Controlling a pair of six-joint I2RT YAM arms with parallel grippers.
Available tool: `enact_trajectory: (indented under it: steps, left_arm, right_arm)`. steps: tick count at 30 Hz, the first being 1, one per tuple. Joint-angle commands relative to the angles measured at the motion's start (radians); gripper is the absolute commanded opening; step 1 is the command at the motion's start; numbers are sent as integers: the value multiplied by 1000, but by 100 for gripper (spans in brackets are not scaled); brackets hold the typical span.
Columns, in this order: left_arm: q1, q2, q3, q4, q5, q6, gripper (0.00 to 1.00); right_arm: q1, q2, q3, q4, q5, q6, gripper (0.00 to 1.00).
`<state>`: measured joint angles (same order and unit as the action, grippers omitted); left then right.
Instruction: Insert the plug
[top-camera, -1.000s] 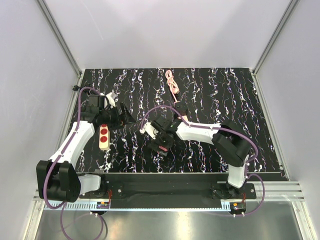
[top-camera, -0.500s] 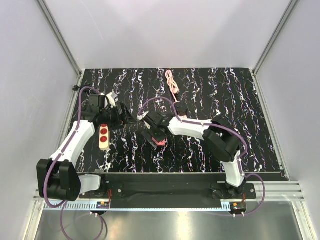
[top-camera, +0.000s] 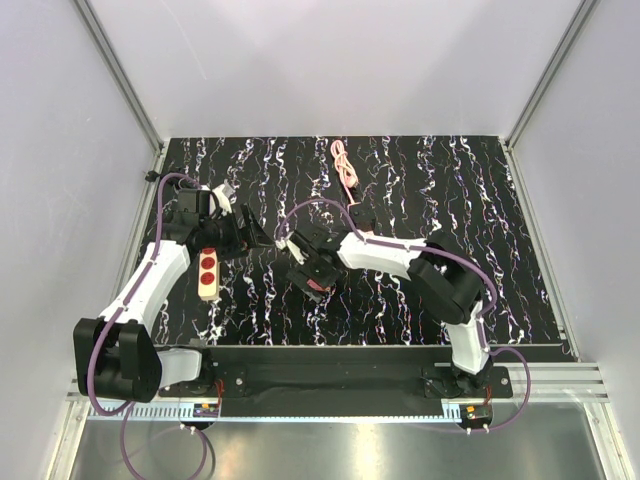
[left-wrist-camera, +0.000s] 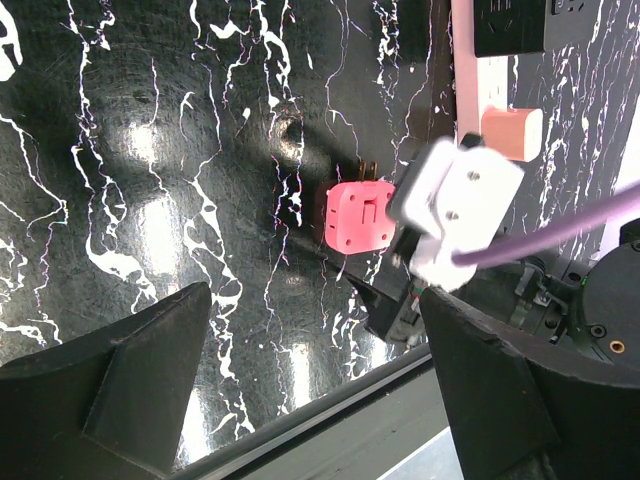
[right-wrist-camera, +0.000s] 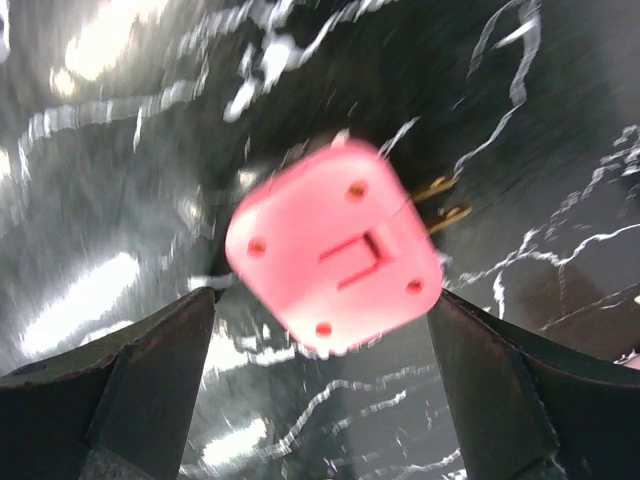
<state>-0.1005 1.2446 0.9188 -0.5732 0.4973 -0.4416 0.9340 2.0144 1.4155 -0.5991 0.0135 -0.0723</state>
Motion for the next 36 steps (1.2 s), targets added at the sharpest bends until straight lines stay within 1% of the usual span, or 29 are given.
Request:
enact_trajectory:
  steps: [1, 5, 9, 12, 17, 24, 31, 34, 36]
  left_arm:
    - [5, -25, 0, 45, 30, 7, 90]
    - [5, -20, 0, 53, 40, -2, 90]
    - [5, -31, 5, 52, 49, -6, 90]
    - [5, -37, 5, 50, 43, -5, 90]
    - [5, -28, 6, 49, 26, -9, 89]
    - [5, -17, 18, 44, -17, -19, 89]
    - [28, -14, 0, 45, -75, -48, 89]
    - [54, -25, -18, 50, -85, -75, 88]
    - [79, -40, -31, 55, -80, -95, 88]
  right_arm:
    - [-23, -66, -39, -57, -66, -170, 94]
    - [-55, -52, -36, -45, -73, -236, 94]
    - [-60, -51, -43, -27, -106, -325, 93]
    - [-60, -55, -53, -5, -125, -356, 92]
    - [-60, -39, -53, 24, -176, -388, 90]
    - [-58, 4, -33, 28, -185, -397, 88]
    - [-67, 3, -58, 51, -191, -394, 76]
    - [-69, 3, -52, 53, -205, -389, 69]
    - [-69, 0, -50, 56, -216, -377, 59]
